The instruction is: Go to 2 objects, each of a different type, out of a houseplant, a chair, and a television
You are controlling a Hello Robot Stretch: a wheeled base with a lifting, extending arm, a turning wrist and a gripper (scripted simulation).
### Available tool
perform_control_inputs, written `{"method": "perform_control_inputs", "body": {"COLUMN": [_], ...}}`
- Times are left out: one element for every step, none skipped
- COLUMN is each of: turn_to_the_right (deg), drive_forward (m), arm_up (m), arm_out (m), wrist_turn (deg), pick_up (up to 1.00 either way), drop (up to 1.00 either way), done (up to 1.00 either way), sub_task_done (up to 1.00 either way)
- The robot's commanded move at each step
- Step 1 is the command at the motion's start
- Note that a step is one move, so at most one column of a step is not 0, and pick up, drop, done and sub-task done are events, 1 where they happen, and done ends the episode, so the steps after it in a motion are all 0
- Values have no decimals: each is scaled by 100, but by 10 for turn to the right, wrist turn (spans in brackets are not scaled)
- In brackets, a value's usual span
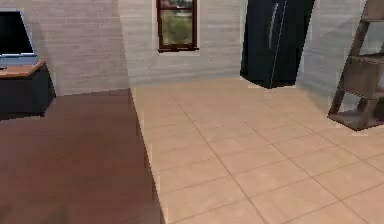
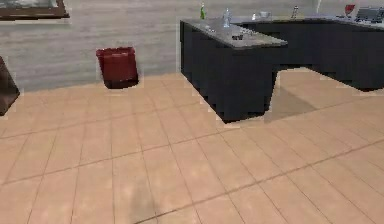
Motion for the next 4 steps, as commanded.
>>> {"method": "perform_control_inputs", "body": {"turn_to_the_right": [-450, -450, -180, 0], "drive_forward": [0, 0, 0, 0], "arm_up": [0, 0, 0, 0], "arm_out": [0, 0, 0, 0], "wrist_turn": [0, 0, 0, 0], "pick_up": [0, 0, 0, 0], "drop": [0, 0, 0, 0], "done": [0, 0, 0, 0], "sub_task_done": [0, 0, 0, 100]}}
